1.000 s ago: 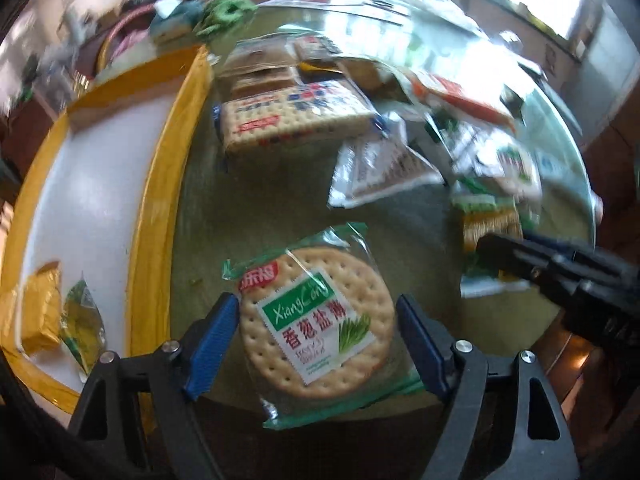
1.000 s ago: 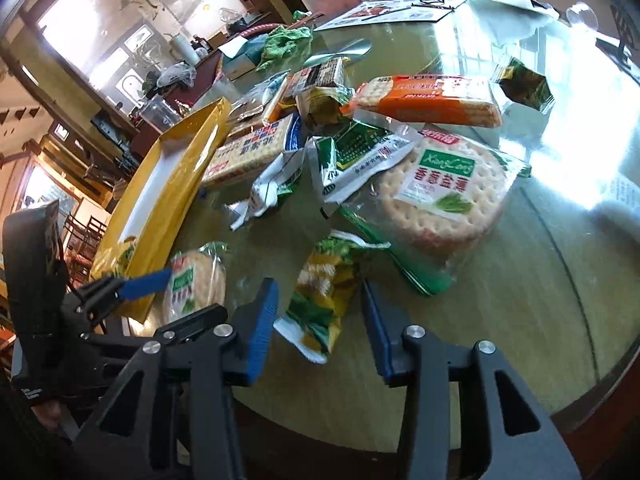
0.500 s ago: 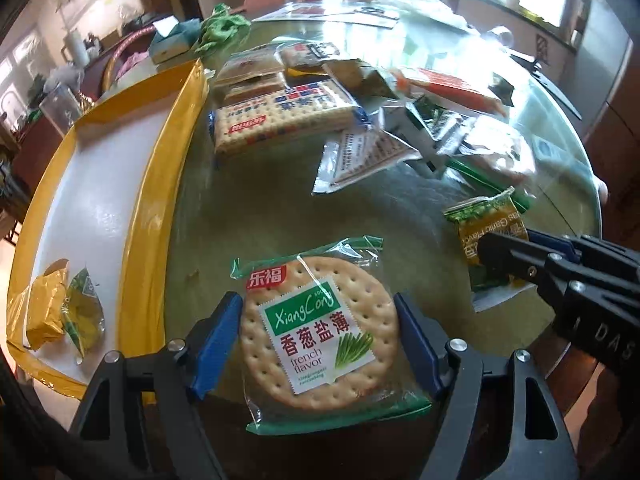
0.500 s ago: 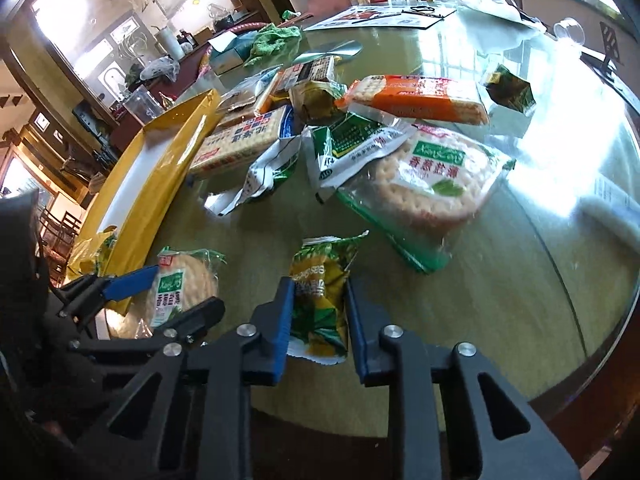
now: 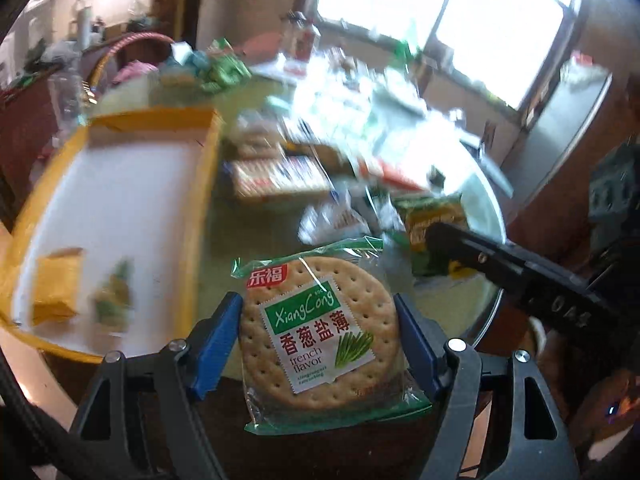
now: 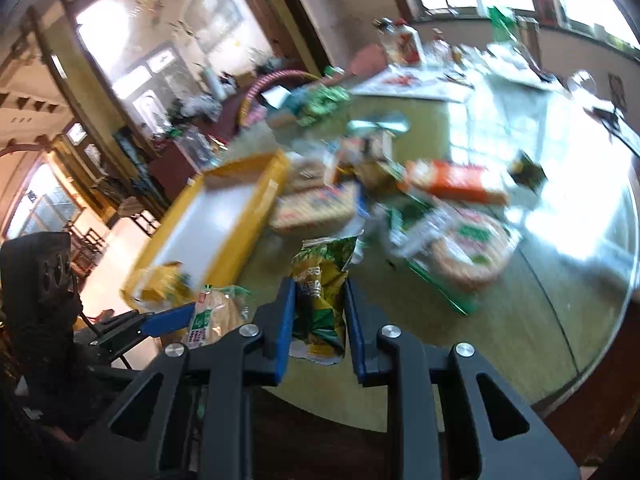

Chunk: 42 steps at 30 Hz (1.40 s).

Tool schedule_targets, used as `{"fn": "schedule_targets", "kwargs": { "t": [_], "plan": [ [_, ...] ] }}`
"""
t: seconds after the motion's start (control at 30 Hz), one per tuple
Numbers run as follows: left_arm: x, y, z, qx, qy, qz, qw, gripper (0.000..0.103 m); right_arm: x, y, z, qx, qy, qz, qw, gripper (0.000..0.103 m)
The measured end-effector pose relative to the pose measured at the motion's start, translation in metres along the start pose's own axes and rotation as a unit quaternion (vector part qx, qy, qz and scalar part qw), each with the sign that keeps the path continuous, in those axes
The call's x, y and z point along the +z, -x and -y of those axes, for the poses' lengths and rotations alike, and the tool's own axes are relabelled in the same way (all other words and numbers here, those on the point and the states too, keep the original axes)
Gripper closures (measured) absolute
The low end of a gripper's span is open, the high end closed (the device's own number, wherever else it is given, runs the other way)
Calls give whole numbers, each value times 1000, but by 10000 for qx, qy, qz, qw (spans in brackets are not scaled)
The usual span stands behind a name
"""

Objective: Organize snacks
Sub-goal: 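Carry both packs to the tray and release them onto it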

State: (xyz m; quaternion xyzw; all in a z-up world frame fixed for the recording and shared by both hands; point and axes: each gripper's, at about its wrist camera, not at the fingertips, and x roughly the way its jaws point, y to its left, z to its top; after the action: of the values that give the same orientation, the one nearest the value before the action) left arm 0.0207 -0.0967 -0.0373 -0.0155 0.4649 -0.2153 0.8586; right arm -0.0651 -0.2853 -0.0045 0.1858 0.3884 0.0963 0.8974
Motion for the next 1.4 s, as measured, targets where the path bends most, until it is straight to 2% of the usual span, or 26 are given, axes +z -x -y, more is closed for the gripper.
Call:
{"fn": "schedule_targets", "kwargs": {
  "t": [0.13, 0.27, 0.37, 0.47, 0.63, 0.93, 1.07, 1.17, 1.3, 1.37, 1.4],
  "plan": [
    [7, 97, -34, 267, 360, 596, 9972, 28, 16, 1, -36, 367, 307, 148, 9987, 77],
    [20, 159, -74, 587, 618, 942, 9919, 28, 31, -24, -71, 690, 539, -15, 9962, 77],
    [27, 181, -99, 785, 790, 1003, 9887, 28, 41, -51, -97, 859, 727, -169, 9935, 77],
    [36, 187, -127, 892, 1006, 941, 9864, 28, 48, -83, -115, 1033, 754, -441, 9908, 77],
    [46, 173, -162, 1083, 1139, 863, 9838, 28, 58, -133, -142, 1054, 824, -762, 9881, 77],
    [47, 112, -210, 1160, 1433, 204, 9826, 28, 49, -203, -150, 609, 814, -1297, 9863, 77],
    [44, 95, -214, 1312, 1390, -29, 9816, 27, 39, -219, -149, 503, 775, -1519, 9841, 77],
    [42, 84, -216, 1378, 1448, -216, 9796, 27, 35, -222, -153, 228, 976, -1452, 9843, 76],
    [37, 83, -224, 1327, 1683, -196, 9766, 27, 34, -222, -156, 140, 1029, -1424, 9843, 74],
    [36, 86, -225, 1355, 1750, -228, 9749, 25, 35, -222, -155, 175, 1034, -1412, 9844, 70],
    [35, 86, -226, 1319, 1747, -265, 9754, 25, 36, -221, -154, 215, 1002, -1418, 9846, 62]
  ]
}}
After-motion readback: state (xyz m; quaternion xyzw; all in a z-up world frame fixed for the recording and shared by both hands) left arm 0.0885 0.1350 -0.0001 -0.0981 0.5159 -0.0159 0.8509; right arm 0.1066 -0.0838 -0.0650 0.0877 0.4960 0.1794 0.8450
